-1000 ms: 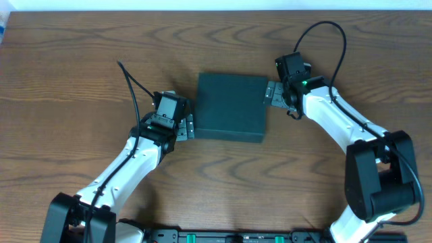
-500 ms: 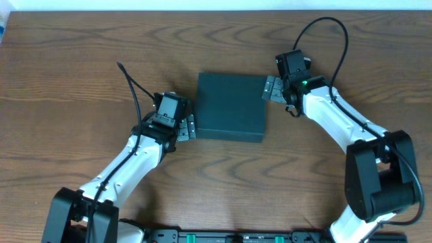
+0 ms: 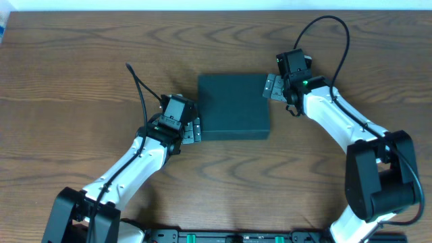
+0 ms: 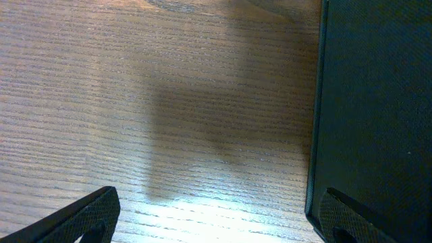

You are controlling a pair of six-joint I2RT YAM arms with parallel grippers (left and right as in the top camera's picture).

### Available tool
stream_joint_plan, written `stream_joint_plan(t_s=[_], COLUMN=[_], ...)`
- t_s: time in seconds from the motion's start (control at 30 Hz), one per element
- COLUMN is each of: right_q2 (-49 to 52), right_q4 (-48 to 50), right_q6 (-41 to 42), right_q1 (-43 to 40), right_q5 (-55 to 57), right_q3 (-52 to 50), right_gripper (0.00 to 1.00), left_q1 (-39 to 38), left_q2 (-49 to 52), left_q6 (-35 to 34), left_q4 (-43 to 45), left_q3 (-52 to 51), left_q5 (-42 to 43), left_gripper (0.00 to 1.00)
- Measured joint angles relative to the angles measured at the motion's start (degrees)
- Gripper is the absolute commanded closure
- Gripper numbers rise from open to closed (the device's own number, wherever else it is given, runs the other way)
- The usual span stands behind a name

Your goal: Pack container

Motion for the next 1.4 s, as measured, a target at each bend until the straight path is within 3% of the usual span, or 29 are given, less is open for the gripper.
stream_joint_plan(t_s=[0.63,0.9,1.17,1.4], right_q2=[-4.0,-4.6,-8.5,-8.5], right_q4=[-5.1,-13.1,-19.8,-23.3], right_q6=[0.0,0.0,0.0,0.0], right_q1=[0.0,0.0,0.0,1.6], right_q5=[-1.3,-1.9,-3.2,-5.4], right_q3=[0.0,0.0,-0.1,-0.1], right_gripper=[0.01,0.01,0.01,0.01], left_q1=[-0.3,1.8,7.7,8.1], left_q2=[0.0,0.0,0.0,4.2], left_q6=[-0.3,2.1,3.2,4.4], left_q4=[1.0,9.6,13.7,15.5], left_q3=[0.0,0.0,0.0,1.8], left_q5=[-5.0,-6.2,-4.7,-2.6], left_gripper=[0.04,0.04,0.04,0.04])
